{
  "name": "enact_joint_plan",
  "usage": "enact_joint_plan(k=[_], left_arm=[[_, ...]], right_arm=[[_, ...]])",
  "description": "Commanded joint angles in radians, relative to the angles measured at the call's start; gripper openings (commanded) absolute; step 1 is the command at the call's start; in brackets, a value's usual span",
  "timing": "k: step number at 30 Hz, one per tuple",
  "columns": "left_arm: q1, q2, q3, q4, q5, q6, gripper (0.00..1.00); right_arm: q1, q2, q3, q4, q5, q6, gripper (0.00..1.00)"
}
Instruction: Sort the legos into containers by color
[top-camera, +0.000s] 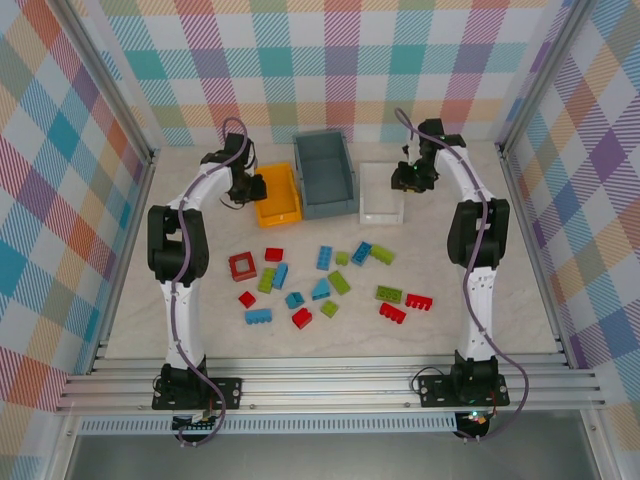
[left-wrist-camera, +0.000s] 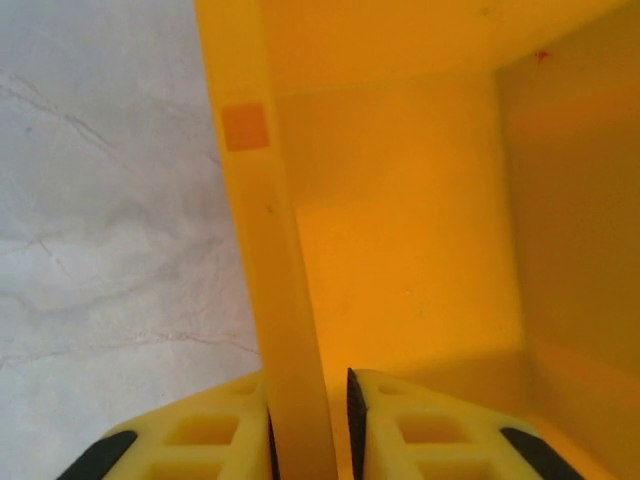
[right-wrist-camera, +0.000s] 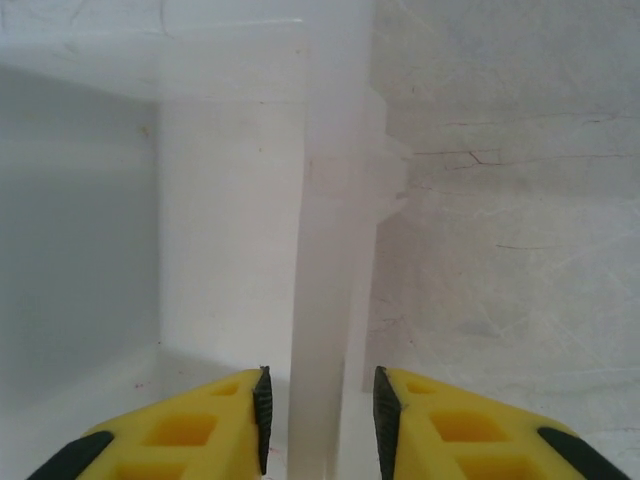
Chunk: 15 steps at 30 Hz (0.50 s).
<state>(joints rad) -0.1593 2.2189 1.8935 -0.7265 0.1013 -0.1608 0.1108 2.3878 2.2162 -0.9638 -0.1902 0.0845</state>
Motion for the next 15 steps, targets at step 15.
enact_joint_plan(k=[15], left_arm=[[-0.021,-0.287,-0.206,0.076,-0.07,-0.042,0.4]], right_arm=[[0.176,-0.173,-0.056,0.166,0.114,0.089,0.56]])
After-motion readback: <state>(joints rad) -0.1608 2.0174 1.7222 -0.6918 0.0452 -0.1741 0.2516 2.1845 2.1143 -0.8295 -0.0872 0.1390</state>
